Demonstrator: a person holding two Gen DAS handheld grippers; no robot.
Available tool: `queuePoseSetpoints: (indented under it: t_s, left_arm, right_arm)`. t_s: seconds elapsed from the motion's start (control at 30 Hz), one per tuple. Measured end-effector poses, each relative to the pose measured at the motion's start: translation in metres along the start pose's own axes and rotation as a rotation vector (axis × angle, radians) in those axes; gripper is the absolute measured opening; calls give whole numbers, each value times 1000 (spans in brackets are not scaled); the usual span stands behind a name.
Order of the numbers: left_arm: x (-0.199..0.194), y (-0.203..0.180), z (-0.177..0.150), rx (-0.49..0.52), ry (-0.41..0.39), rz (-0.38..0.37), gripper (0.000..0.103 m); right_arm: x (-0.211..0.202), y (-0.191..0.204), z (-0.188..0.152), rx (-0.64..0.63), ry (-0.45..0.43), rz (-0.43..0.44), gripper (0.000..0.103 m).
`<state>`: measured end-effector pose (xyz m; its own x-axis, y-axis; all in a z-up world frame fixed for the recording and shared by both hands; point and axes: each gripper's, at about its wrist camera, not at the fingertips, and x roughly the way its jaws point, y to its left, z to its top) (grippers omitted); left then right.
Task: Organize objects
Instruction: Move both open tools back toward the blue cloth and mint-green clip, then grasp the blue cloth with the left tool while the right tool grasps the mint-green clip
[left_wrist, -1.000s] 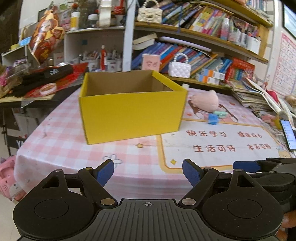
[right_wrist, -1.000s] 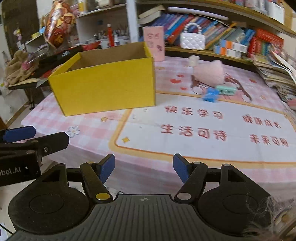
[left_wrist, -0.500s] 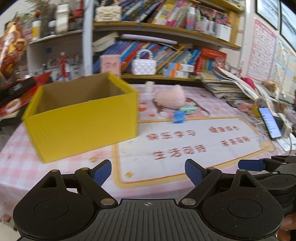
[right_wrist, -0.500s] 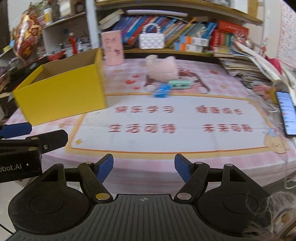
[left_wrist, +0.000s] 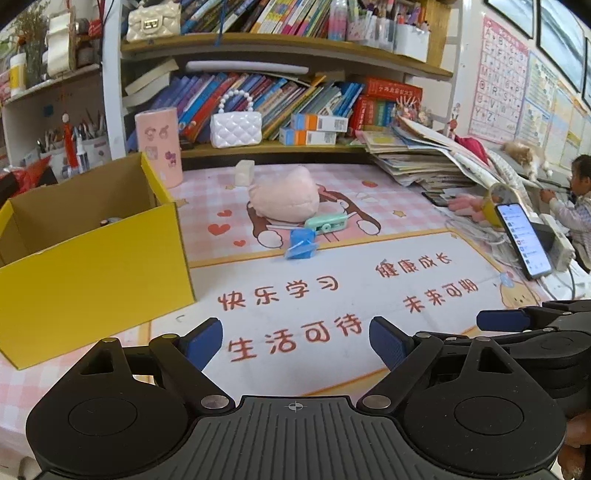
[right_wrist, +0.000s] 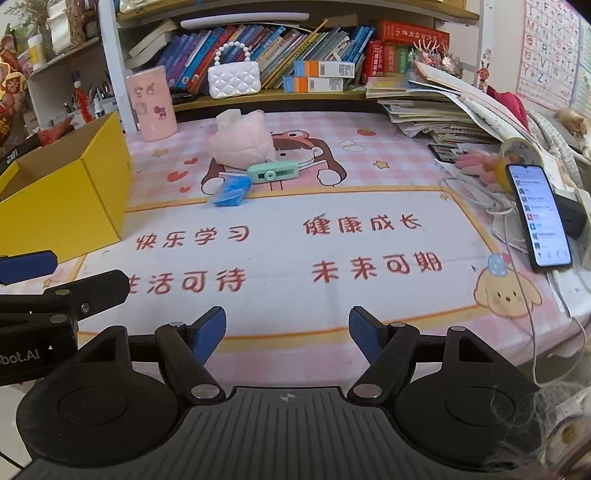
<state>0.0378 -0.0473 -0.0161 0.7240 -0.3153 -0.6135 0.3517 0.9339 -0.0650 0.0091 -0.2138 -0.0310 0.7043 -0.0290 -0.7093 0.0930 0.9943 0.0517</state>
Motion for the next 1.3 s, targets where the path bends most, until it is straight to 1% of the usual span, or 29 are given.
queuePoseSetpoints:
  t_s: [0.2,0.43,0.53,0.67,0.73,0.8,0.83,1.0,1.07,1.1,1.13,1.17,1.23,1.3]
  left_arm:
    - [28,-7,18,-39,13,5,88]
    - [69,-17,45,-68,19,60,87]
    - [80,-19,57,-84,11,79,86]
    - [97,-21,69,-77,16,116,75]
    - [109,-20,75,-83,37,115,62]
    - [121,-20,79,-93,57,107,57]
    - [129,-20,80,-94,65,114,55]
    - [164,-24,88,-81,91,123,55]
    - [177,-26,88,-59,109,134,49]
    - [185,-27,87,-48,126,140,43]
    - [191,-27,87,-46,144,144,39]
    - [195,-26,85,-51,157,151,38]
    - [197,-23,82,-67,159,154,28]
    - [194,-21,81,-75,155,157,27]
  right_arm:
    - [23,-20,23,-17,3,21,72]
    - [54,-47,58,-27,-20,34,72]
    - [63,-57,70,-21,-30,48,72]
    - [78,-67,85,-14,-39,70,72]
    - [86,-70,93,-7,-48,80,72]
    - [92,-74,101,5,-61,87,71]
    - [95,-77,104,12,-63,90,72]
    - [111,-86,118,45,-57,106,71]
    - [115,-88,124,45,-58,117,71]
    - [117,-87,127,41,-59,122,72]
    - [119,-87,129,37,-59,129,71]
    - [121,-86,131,32,-59,138,71]
    - [125,-84,136,21,-57,154,71]
    - [131,-80,139,6,-52,174,72]
